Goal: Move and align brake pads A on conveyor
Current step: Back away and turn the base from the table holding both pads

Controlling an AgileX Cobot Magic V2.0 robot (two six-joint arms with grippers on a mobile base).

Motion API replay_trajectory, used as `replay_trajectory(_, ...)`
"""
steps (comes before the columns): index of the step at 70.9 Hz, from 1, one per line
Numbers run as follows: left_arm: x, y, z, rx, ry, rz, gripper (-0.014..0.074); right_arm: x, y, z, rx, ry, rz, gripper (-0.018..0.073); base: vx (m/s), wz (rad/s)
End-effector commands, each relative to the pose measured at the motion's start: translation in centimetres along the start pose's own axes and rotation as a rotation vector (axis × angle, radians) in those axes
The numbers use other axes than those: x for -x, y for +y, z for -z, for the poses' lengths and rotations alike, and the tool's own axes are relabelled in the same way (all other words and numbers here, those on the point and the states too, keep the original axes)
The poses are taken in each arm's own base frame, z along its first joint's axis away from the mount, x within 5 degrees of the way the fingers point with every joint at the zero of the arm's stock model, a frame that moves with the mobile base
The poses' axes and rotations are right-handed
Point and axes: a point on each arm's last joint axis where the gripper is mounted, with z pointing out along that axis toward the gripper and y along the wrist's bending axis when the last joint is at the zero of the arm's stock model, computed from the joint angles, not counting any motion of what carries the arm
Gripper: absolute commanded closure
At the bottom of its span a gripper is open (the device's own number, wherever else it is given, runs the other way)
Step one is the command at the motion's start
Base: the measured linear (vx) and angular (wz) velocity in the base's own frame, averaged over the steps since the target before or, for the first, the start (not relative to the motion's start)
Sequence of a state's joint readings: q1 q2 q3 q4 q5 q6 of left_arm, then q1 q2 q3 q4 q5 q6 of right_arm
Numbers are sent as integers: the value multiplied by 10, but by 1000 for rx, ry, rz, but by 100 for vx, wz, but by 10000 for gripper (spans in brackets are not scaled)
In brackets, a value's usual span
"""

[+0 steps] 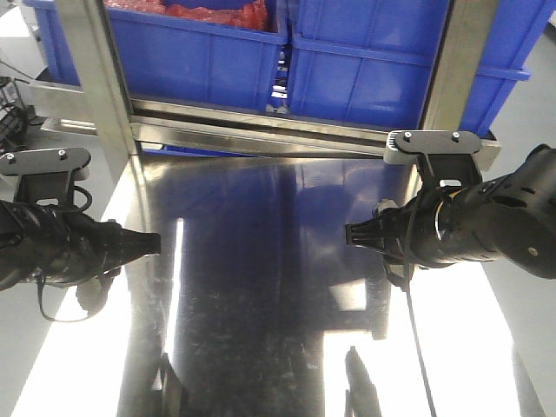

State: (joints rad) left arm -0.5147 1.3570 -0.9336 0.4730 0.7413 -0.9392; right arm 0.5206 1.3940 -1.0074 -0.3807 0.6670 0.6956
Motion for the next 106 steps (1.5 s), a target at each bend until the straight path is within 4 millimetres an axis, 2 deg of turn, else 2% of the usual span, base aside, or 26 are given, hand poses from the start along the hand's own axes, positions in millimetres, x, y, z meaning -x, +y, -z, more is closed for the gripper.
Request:
replay_trajectory(1,11,-3,15,-53,-83,-2,493,14,1,17,41,-110,11,565,-5,20)
replay_trajectory(106,11,-3,15,-53,-84,-2,493,14,1,17,41,-110,11,565,-7,32)
